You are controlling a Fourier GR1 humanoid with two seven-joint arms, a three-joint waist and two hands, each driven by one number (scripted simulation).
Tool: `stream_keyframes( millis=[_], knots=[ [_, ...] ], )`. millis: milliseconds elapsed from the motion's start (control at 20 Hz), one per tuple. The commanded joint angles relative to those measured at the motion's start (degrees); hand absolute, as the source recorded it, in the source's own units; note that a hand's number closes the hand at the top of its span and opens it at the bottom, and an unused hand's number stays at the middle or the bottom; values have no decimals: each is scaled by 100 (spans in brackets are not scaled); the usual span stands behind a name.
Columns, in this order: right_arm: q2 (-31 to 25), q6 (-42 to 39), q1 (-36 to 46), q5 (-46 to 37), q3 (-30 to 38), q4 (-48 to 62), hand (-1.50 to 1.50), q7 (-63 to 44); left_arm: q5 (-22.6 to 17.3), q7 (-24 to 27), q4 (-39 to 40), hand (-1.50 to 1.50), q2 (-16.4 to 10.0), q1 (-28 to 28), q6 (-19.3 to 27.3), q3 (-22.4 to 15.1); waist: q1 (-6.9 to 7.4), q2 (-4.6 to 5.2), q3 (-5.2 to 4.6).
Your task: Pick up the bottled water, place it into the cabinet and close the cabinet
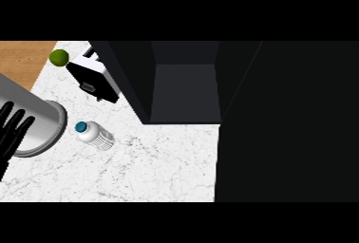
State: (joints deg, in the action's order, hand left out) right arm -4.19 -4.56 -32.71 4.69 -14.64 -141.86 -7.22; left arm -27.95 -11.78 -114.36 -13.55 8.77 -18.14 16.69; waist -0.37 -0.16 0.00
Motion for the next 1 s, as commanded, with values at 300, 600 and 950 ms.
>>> stream_keyframes(
  millis=[300, 600, 950],
  knots=[
    [-78, -152, -1206, -155, -425, -1007, -150, 252, 979, 870, 1204, -150, 227, -367, 131, 97, -60, -3, -3],
    [-340, -329, -1386, 146, -197, -1086, -150, 418, 1437, 1906, 3144, -150, 56, -899, -181, 220, -98, 12, -7],
    [-218, -343, -1856, -240, -648, -764, -150, 1078, 2010, 3178, 4916, -150, 119, -1378, -236, 146, -119, 19, -12]
  ],
)
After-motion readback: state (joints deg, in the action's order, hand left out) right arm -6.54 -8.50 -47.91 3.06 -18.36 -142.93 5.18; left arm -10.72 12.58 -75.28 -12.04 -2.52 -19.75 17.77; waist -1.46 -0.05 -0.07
